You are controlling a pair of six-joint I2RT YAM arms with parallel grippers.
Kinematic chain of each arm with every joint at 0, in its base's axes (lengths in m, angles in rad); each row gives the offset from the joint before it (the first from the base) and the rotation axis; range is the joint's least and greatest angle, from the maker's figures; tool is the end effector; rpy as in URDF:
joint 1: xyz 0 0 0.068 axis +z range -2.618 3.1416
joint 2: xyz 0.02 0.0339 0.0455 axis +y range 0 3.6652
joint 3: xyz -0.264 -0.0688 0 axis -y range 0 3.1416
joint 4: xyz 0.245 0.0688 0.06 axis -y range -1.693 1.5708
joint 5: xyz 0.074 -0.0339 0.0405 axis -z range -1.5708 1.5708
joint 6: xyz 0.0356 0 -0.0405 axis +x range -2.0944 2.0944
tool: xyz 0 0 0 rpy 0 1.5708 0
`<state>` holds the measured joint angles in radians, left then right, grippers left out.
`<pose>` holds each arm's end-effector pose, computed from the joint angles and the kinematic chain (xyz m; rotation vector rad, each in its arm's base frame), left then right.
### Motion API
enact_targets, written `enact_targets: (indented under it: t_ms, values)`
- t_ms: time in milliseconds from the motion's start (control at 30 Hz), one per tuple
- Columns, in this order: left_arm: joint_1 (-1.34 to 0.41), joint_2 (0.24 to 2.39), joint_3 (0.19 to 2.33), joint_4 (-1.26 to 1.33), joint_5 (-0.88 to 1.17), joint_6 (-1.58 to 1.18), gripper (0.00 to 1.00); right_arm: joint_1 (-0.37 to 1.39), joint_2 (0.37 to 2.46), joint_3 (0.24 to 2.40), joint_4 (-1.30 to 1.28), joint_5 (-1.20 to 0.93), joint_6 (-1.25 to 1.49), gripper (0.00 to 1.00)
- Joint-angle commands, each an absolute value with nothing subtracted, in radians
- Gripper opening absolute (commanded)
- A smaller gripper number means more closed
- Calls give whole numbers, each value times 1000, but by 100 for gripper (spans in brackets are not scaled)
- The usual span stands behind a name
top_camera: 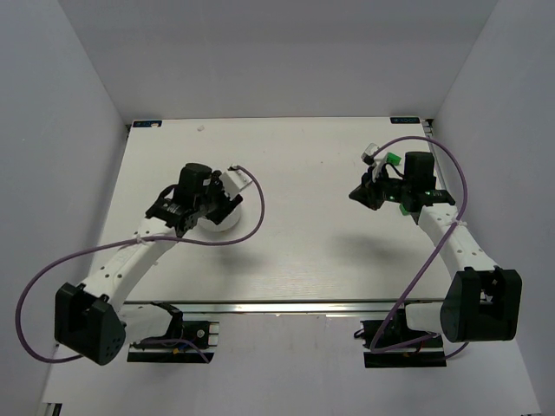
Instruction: Sort the legos into containers by color
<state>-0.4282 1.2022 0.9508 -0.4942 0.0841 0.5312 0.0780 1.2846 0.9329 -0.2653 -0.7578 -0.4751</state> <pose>0.2330 -0.1097 0.2827 1.1054 2.0324 -0.0451 0.2748 0.0460 0.2809 -0.9471 1.8218 0.5800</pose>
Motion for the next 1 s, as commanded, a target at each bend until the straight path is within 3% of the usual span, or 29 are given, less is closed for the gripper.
enact_targets:
  t_ms: [0, 67, 167, 233, 300, 333, 367, 433, 467, 533, 667, 800, 967]
  values:
    - [-426, 1092, 990, -460, 189, 428, 57, 72, 1250, 939, -226, -628, -471, 13]
    - [-426, 1026, 951, -422, 212, 350, 34, 66, 1221, 898, -106, -403, -349, 0]
    - [-413, 925, 887, -339, 213, 223, 4, 37, 1247, 862, 28, -51, -142, 0]
    - [-413, 879, 827, -307, 120, 68, 3, 12, 1334, 974, -82, -47, -141, 0]
    - [-413, 827, 775, -291, 51, -49, 15, -41, 1480, 1123, -289, -90, -141, 2]
    - [-413, 816, 759, -288, 34, -60, 30, -47, 1514, 1156, -334, -116, -140, 9]
    - [-413, 793, 743, -278, 32, -69, 66, -52, 1558, 1178, -388, -117, -143, 25]
    - [-413, 776, 689, -255, 37, -68, 85, -55, 1583, 1215, -416, -82, -161, 46]
    - [-413, 770, 675, -253, 38, -58, 89, -58, 1604, 1229, -451, -69, -164, 64]
    - [-413, 756, 664, -253, 26, -54, 94, -63, 1638, 1265, -483, -37, -198, 79]
    - [-413, 741, 663, -262, 17, -46, 95, -101, 1699, 1292, -558, -60, -287, 83]
    - [-413, 721, 649, -275, 15, -52, 95, -144, 1743, 1293, -572, -74, -360, 80]
    - [-413, 710, 646, -270, 15, -54, 95, -212, 1845, 1339, -610, -80, -429, 61]
